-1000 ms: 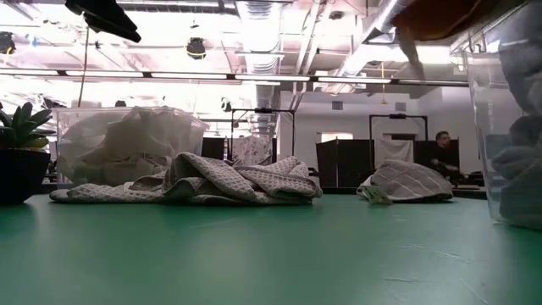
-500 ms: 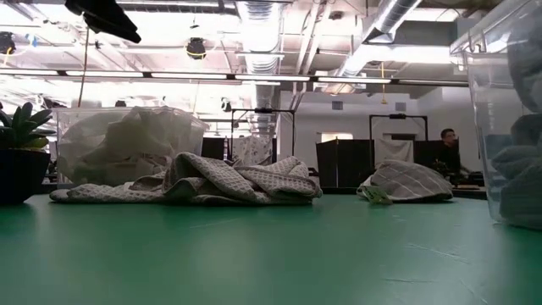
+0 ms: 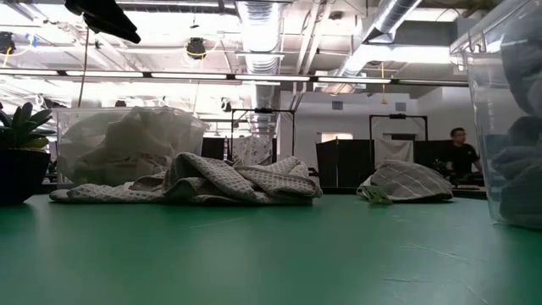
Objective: Sort towels by color in basket
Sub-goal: Put the orange towel into the bottom transparent bin
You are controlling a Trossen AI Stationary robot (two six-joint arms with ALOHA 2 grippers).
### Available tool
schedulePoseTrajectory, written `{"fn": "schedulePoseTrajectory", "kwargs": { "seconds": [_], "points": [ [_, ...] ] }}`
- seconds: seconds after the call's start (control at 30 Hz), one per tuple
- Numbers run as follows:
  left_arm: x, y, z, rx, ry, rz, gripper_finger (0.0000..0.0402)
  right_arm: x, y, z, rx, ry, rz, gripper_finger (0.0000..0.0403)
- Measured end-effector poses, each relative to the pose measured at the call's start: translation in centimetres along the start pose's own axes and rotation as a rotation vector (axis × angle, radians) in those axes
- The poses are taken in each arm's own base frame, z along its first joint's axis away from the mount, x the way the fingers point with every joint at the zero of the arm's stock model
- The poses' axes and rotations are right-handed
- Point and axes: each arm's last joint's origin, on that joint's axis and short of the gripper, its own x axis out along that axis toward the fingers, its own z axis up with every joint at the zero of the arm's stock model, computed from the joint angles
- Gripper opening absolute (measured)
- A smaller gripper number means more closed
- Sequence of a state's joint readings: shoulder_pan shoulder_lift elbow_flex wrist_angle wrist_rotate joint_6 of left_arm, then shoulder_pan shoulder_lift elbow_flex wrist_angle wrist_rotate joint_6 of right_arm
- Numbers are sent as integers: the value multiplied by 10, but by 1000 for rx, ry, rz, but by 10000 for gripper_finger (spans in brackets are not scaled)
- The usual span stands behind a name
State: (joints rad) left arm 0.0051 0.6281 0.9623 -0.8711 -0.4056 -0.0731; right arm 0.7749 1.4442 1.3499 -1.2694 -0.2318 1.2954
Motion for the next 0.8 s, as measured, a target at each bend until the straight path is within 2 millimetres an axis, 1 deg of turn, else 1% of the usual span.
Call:
{"fn": "schedulePoseTrajectory", "kwargs": {
  "seconds": [0.1,0.17,0.27,0.37,0.43,0.5,0.6,0.8],
  "points": [
    [0,0,0,-1,0,2,196,9,5,23,-49,-82,-17,20],
    [0,0,0,-1,0,2,196,20,6,38,-53,-81,-68,20],
    [0,0,1,8,-7,5,196,41,9,60,-78,-51,-137,22],
    [0,0,0,53,-5,7,196,57,11,74,-107,-22,-175,29],
    [0,0,0,87,0,7,196,62,11,77,-111,3,-185,34],
    [0,0,-1,102,7,7,196,64,11,77,-105,10,-190,35],
    [0,0,-1,103,10,7,196,61,11,75,-78,1,-181,35],
    [0,0,-1,94,11,7,196,43,4,77,-39,-34,-134,37]
  ]
}}
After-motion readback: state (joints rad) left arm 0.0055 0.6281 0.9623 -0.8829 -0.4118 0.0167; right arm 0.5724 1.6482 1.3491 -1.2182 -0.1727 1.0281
